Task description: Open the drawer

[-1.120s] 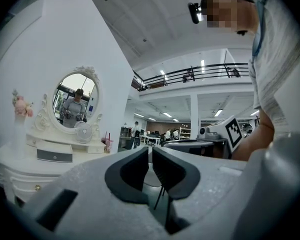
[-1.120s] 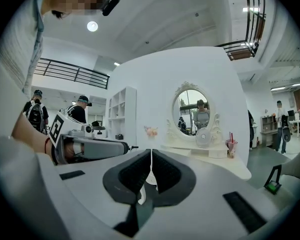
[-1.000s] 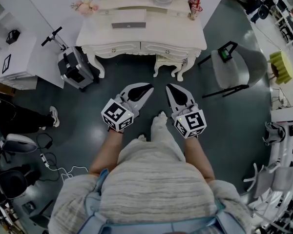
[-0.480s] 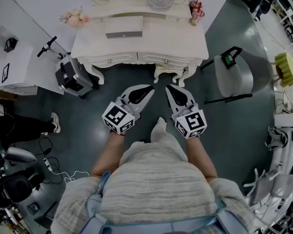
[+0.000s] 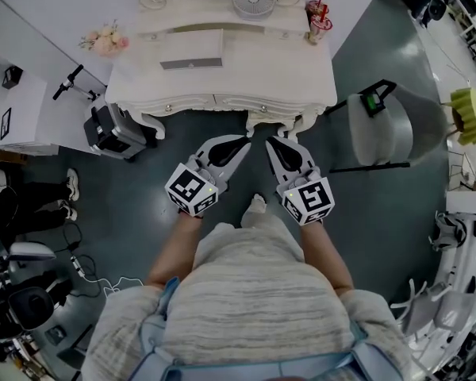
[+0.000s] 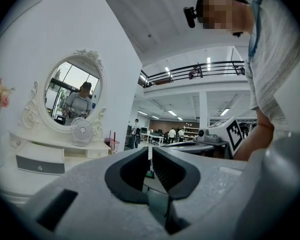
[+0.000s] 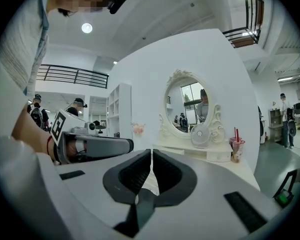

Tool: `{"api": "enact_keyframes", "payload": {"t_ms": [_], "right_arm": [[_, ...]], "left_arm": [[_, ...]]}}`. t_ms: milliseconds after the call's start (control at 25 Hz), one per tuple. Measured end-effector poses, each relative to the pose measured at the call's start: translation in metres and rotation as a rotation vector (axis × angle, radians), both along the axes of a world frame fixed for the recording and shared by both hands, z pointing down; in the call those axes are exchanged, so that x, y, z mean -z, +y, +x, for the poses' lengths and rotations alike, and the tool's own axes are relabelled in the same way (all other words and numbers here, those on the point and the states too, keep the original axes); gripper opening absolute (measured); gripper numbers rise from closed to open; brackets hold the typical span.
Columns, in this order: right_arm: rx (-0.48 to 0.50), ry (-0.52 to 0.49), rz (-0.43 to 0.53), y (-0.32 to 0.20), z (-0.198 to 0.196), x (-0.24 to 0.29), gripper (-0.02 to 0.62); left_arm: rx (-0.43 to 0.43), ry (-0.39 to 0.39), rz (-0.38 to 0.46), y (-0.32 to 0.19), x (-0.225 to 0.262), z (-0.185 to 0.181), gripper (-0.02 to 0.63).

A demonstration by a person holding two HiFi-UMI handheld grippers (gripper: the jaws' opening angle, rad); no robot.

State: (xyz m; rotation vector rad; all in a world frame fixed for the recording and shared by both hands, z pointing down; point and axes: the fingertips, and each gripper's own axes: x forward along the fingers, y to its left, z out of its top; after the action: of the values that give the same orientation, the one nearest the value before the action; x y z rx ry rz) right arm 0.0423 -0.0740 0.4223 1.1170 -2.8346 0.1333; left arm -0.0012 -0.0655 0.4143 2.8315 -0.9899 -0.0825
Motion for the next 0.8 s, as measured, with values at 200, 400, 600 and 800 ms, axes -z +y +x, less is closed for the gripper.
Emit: {"api": "enact_keyframes", "payload": {"t_ms": [200, 400, 600, 800], "right_arm": [[0.046, 0.001, -0.004, -0.021, 0.005, 0.000, 0.011], [0.026, 0.003, -0.014, -0.040, 0.012, -0.012, 0.011], [-0.022, 0.020, -0.047, -0.053, 0.013, -0.031, 0.011], [-0.054, 0.029, -0.073, -0.066, 0.003, -0.045, 0.011]], "left_arm": [[0.001, -0.016, -0.001, -0.025, -0.003, 0.015, 0.034], [-0.001, -0.028, -0.001, -0.041, -0.011, 0.014, 0.034], [-0.017, -0.017, -0.030, -0.052, -0.027, 0.008, 0.034], [-0.045, -0.021, -0.052, -0.068, -0.039, -0.003, 0.034]]}}
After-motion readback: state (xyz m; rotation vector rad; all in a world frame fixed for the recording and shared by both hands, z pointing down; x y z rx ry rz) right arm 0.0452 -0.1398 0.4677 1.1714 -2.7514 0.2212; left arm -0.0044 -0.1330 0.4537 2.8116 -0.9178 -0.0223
